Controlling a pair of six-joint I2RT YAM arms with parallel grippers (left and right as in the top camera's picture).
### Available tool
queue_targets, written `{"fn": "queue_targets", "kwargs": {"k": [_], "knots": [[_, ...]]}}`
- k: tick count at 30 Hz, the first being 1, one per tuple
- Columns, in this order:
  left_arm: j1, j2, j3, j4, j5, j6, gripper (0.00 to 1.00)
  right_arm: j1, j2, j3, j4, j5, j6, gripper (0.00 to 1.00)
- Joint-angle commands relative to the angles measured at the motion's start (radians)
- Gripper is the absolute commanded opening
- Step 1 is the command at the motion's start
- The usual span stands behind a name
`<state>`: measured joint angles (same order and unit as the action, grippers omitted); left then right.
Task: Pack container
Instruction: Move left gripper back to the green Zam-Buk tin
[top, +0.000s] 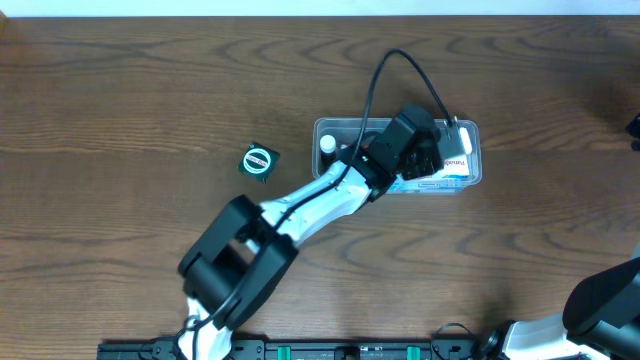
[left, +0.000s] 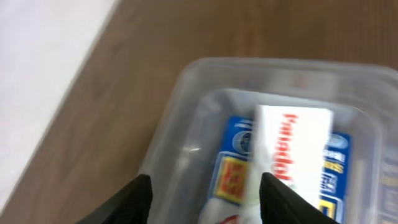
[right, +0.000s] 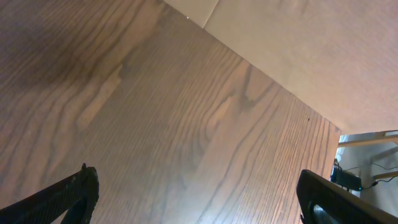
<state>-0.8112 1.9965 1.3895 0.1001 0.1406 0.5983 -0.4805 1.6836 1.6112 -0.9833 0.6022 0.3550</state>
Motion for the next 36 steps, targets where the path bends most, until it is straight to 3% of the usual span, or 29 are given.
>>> {"fn": "queue_targets", "kwargs": {"k": [1,8,15,20,23,29,36], "knots": [[0.029,-0.157,0.011,-0.025,-0.174,-0.205,0.66,-0.005,-0.014,0.012,-0.001,0.017,-0.004,0.99],[0.161,-0.412,0.011,-0.289,-0.376,-0.367,0.72,-0.005,-0.014,0.012,-0.001,0.017,-0.004,0.99],[0.41,-0.557,0.011,-0.647,-0.392,-0.457,0.8,-0.005,-0.014,0.012,-0.001,0.017,-0.004,0.99],[0.556,-0.515,-0.012,-0.808,-0.282,-0.522,0.81,-0.005,-0.014,0.012,-0.001,0.017,-0.004,0.99],[0.6,-0.46,-0.041,-0.818,-0.204,-0.522,0.89,-0.005,-0.014,0.012,-0.001,0.017,-0.004,0.99],[0.621,-0.302,-0.051,-0.829,-0.18,-0.522,0.99,-0.005,-0.014,0.012,-0.001,0.017,-0.004,0.99],[0.62,-0.148,-0.051,-0.86,-0.13,-0.489,0.98,-0.005,-0.014,0.012,-0.001,0.017,-0.004,0.99]]}}
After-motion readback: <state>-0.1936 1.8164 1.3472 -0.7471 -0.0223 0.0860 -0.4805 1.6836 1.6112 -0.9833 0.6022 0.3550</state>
